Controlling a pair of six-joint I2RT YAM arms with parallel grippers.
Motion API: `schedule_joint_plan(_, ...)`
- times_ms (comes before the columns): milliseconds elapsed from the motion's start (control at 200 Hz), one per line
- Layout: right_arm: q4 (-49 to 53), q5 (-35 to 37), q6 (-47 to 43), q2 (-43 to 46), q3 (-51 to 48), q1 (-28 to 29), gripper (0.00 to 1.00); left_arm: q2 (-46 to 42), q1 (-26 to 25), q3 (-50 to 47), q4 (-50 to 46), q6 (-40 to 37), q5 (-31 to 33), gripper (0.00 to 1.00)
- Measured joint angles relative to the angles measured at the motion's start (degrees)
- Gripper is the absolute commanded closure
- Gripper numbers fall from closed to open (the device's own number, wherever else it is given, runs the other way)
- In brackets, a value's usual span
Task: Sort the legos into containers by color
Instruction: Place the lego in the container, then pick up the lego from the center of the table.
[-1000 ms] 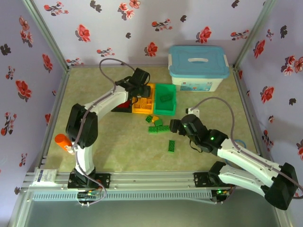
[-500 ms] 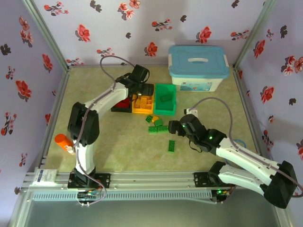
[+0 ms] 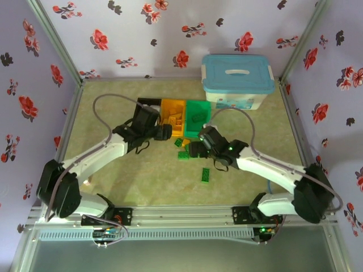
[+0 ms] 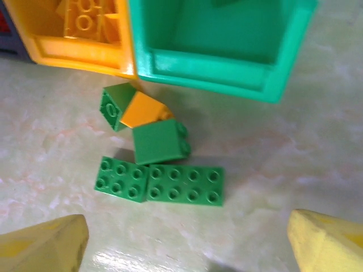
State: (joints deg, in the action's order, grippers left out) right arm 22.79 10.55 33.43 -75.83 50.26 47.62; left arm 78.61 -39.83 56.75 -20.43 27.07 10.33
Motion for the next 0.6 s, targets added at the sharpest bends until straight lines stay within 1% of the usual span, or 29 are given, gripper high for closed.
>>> schedule_joint_plan(85,0.39,-1.38,-2.36,-6.16,5.55,0.00,0.19,-3.32,-1.29,-5.11,0.33,1.33,0.33,0.15)
schedule_joint_plan(180,1.73,-2.91,-5.09,-12.94,11.82,0.00,0.28,-7.26,-2.49,-9.70,0.35,2.93,1.20,0.15)
schedule_joint_plan(215,2.25,-3.45,-5.99,-15.37,13.97,0.00,0.30,-8.90,-2.80,-11.26,0.26,3.52,1.49,0.15)
schedule_joint_plan(380,5.53,-4.85,-9.07,-24.28,21.70,0.00,0.36,-17.29,-3.45,-17.66,0.07,6.38,2.75,0.15)
schedule_joint_plan(600,8.66,-4.90,-10.56,-31.06,26.75,-0.02,0.42,-25.03,-3.69,-21.94,-1.31,8.83,3.91,0.15)
